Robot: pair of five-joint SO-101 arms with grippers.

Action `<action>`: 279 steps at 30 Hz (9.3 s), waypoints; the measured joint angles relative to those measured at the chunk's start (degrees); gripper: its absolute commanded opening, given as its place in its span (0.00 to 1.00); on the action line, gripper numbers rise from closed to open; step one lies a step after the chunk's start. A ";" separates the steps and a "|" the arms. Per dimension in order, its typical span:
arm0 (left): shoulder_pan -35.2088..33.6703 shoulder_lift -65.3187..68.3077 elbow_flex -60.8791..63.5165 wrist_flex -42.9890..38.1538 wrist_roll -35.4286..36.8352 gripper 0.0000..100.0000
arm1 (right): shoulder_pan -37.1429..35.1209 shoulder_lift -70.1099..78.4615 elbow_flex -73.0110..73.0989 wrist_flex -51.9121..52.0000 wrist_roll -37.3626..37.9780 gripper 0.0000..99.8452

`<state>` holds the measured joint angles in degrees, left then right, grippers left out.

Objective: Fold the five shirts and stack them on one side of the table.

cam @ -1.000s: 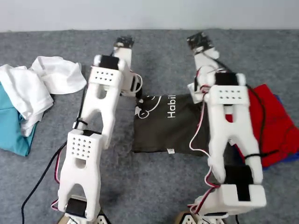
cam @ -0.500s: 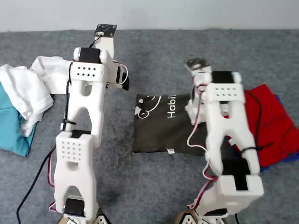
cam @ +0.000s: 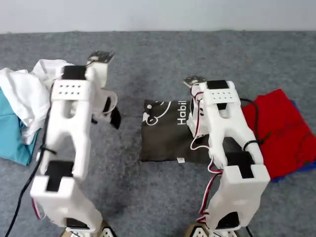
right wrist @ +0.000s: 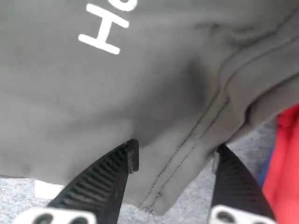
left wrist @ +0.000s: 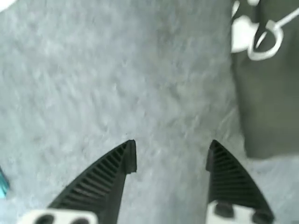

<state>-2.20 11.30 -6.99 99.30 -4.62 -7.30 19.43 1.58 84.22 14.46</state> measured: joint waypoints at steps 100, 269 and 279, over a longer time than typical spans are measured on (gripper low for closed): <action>-1.41 -20.48 27.96 0.00 -0.88 0.24 | 49.76 -7.74 5.54 -0.53 -18.99 0.19; 2.20 -0.35 8.88 -0.09 -17.05 0.12 | 24.88 -33.49 13.27 5.45 -1.76 0.19; 3.25 -16.53 7.30 0.00 -14.42 0.18 | 24.88 -33.58 15.38 5.19 -1.76 0.19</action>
<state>1.05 -5.23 0.31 99.30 -19.03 17.58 -14.15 16.97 89.41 12.70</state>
